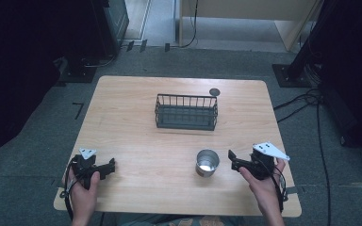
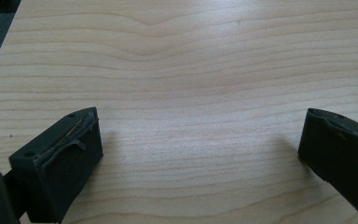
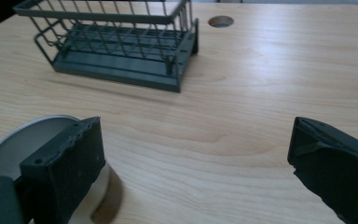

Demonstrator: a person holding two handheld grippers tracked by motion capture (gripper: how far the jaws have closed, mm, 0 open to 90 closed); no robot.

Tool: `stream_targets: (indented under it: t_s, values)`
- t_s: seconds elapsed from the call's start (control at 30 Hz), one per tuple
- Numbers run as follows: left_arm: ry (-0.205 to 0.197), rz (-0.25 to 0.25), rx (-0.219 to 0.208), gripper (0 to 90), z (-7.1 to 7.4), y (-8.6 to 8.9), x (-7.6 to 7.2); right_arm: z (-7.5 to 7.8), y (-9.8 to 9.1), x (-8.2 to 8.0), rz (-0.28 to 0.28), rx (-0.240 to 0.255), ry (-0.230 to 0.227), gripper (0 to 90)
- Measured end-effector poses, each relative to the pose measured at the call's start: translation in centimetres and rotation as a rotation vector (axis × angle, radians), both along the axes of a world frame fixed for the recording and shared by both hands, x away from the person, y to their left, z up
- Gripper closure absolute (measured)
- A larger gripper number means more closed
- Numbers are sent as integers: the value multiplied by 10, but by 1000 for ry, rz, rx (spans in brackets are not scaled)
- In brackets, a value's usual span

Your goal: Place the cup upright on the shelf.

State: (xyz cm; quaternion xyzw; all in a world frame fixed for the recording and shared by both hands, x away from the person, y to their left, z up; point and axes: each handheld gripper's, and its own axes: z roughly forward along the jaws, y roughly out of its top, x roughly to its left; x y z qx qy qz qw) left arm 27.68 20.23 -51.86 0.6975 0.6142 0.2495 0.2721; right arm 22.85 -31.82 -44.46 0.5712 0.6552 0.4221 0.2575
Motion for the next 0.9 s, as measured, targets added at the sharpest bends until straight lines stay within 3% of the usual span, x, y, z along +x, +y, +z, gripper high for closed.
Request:
stream_targets:
  t_s: [0.37,0.5,0.9]
  values:
    - [0,0,0,0,0,0,0,13,27,3,87,28,-15,0]
    - [1,-1,1,0,0,0,0,15,35,2,80,29,-25,0]
    - [0,-1,1,0,0,0,0,14,59,1,144,39,-19,0]
